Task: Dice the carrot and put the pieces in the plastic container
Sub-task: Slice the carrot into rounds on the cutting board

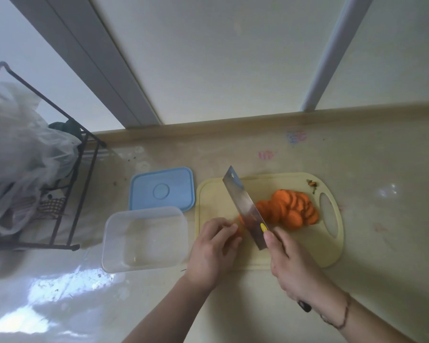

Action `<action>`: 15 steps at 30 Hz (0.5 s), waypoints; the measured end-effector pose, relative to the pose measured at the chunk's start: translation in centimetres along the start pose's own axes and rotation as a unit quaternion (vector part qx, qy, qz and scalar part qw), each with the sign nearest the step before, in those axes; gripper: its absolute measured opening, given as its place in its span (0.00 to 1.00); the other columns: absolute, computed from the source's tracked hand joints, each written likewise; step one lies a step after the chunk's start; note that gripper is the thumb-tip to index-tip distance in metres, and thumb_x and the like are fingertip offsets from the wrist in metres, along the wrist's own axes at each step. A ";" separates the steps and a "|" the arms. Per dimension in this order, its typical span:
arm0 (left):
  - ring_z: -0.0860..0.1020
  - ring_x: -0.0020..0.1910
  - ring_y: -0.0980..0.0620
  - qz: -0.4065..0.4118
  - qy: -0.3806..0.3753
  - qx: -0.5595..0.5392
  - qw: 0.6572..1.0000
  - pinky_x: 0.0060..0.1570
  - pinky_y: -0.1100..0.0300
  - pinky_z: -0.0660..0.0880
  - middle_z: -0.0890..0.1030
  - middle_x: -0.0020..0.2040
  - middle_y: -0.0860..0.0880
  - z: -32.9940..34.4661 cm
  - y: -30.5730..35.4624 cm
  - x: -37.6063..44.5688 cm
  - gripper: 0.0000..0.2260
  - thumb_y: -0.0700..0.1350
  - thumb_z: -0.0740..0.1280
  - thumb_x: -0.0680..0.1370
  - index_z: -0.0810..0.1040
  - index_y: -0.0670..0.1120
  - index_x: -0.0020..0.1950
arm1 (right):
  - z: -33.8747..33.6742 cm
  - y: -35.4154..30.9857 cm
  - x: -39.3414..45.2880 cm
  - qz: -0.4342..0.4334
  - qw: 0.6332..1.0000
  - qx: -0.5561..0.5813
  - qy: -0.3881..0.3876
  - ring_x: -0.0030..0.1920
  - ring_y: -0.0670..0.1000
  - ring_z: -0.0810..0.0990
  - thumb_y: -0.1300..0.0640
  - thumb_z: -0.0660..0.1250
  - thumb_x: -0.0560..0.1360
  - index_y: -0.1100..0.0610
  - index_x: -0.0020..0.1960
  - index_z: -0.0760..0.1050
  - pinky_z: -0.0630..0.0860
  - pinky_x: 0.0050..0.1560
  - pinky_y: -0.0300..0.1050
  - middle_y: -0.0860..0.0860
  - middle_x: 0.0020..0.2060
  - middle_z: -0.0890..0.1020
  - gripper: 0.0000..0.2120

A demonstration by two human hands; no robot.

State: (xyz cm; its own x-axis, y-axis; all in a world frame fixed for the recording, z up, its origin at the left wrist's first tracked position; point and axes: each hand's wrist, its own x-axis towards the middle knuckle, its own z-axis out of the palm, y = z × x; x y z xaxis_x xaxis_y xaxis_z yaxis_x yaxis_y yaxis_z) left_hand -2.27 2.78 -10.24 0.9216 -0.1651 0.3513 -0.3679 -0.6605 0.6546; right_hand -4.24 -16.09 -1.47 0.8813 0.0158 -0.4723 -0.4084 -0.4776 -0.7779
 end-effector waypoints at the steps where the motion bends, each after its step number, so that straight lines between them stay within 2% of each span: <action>1: 0.80 0.48 0.49 -0.002 -0.003 -0.003 1.000 0.48 0.61 0.78 0.79 0.52 0.48 -0.1 0.0 -0.1 0.09 0.45 0.72 0.77 0.84 0.42 0.54 | -0.1 -0.1 -0.1 -0.011 1.000 -0.004 0.001 0.22 0.46 0.65 0.43 0.54 0.80 0.55 0.44 0.68 0.61 0.22 0.36 0.50 0.25 0.68 0.16; 3: 0.80 0.49 0.50 -0.018 -0.005 -0.008 1.000 0.49 0.60 0.77 0.79 0.51 0.50 -0.4 0.3 -0.3 0.09 0.45 0.72 0.76 0.83 0.44 0.55 | -0.3 -0.5 -0.6 -0.051 0.998 -0.030 0.004 0.25 0.47 0.68 0.41 0.53 0.79 0.54 0.41 0.66 0.66 0.29 0.45 0.51 0.25 0.70 0.18; 4: 0.80 0.48 0.51 -0.026 -0.004 -0.007 1.000 0.49 0.60 0.77 0.80 0.51 0.51 -0.5 0.5 -0.3 0.09 0.46 0.72 0.76 0.82 0.45 0.55 | -0.4 -0.5 -0.9 -0.071 0.997 -0.044 0.002 0.27 0.48 0.70 0.40 0.52 0.77 0.53 0.40 0.65 0.66 0.32 0.46 0.50 0.26 0.72 0.18; 10: 0.80 0.49 0.53 -0.017 0.006 -0.009 1.000 0.49 0.62 0.77 0.81 0.52 0.52 -0.9 0.8 -0.3 0.09 0.46 0.71 0.76 0.84 0.45 0.53 | -0.6 -0.6 -3.0 -0.119 0.989 -0.088 -0.028 0.30 0.48 0.71 0.39 0.51 0.77 0.51 0.42 0.64 0.66 0.35 0.46 0.52 0.31 0.74 0.17; 15: 0.82 0.47 0.54 -0.040 0.020 -0.003 0.999 0.46 0.62 0.79 0.83 0.49 0.51 -0.7 0.6 -0.6 0.10 0.49 0.71 0.75 0.86 0.43 0.50 | -0.3 -0.4 -3.6 -0.119 0.988 -0.092 -0.026 0.31 0.48 0.71 0.40 0.52 0.79 0.51 0.42 0.63 0.65 0.36 0.47 0.50 0.32 0.75 0.16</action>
State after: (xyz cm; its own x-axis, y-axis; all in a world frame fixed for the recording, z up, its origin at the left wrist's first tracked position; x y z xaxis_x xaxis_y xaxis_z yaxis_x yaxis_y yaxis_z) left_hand -3.12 2.97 -9.62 0.9424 -0.0825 0.3240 -0.2940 -0.6660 0.6856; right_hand -7.15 -16.20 0.64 0.9316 0.1904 -0.3097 -0.1362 -0.6071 -0.7829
